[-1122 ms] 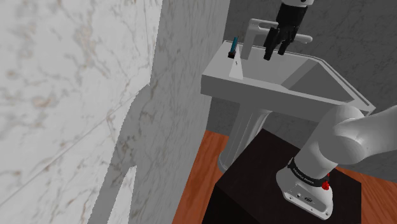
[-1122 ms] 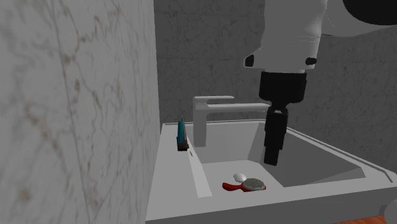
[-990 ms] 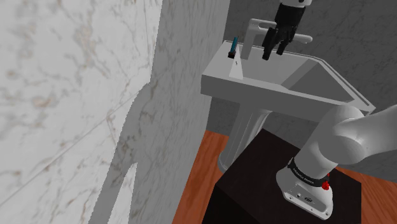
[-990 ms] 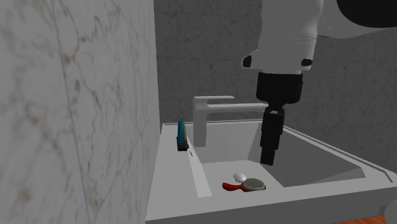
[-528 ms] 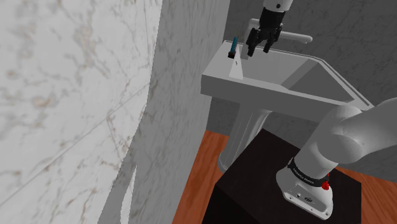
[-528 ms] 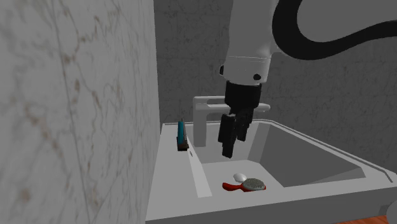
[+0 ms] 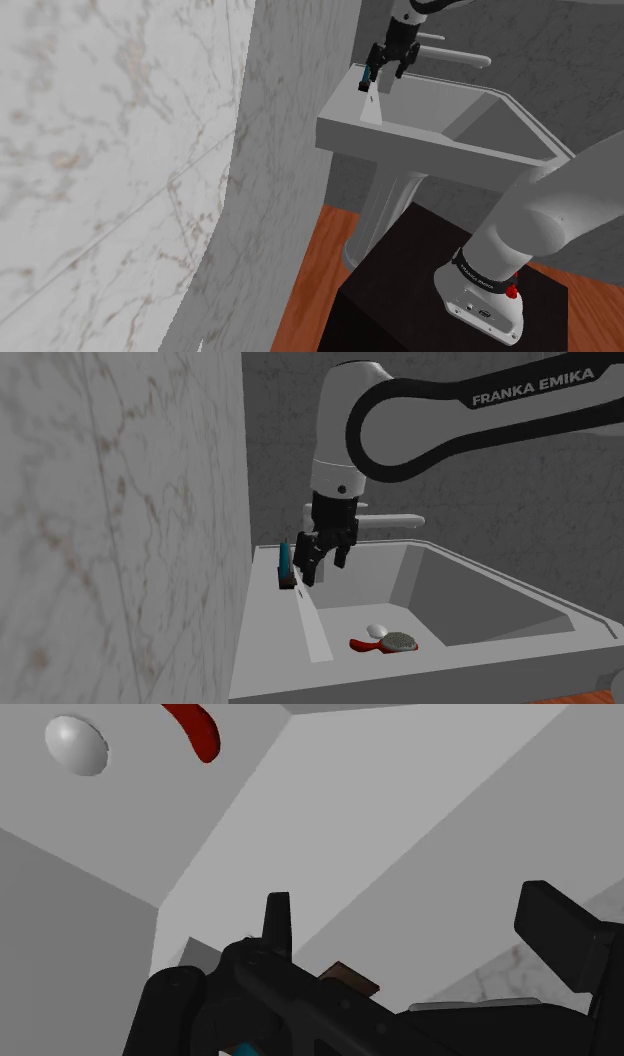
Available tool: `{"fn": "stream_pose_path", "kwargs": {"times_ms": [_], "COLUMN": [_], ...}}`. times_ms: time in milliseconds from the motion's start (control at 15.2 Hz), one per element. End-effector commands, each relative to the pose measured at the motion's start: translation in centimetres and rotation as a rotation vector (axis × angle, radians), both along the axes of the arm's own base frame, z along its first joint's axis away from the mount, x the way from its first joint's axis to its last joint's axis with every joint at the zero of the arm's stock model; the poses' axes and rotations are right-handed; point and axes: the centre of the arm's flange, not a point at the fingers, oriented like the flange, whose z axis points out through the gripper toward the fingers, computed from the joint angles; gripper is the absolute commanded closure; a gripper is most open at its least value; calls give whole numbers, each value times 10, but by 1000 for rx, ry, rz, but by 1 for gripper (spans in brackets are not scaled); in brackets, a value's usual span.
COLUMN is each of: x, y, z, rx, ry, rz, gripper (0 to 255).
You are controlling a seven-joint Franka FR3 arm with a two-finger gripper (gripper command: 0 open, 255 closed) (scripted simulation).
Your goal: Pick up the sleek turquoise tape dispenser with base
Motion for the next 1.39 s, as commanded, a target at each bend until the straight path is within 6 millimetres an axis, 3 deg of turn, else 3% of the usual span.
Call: {"fn": "stream_pose_path", "kwargs": {"times_ms": [0,792,1320], "x": [18,110,110], "y": [-15,-113,-113], "z": [-1,-9,-49], "rx": [-9,-56,-56], "ry": [-23,-147,-147], "rz": [-36,-236,-236], "gripper": [0,0,0]}}
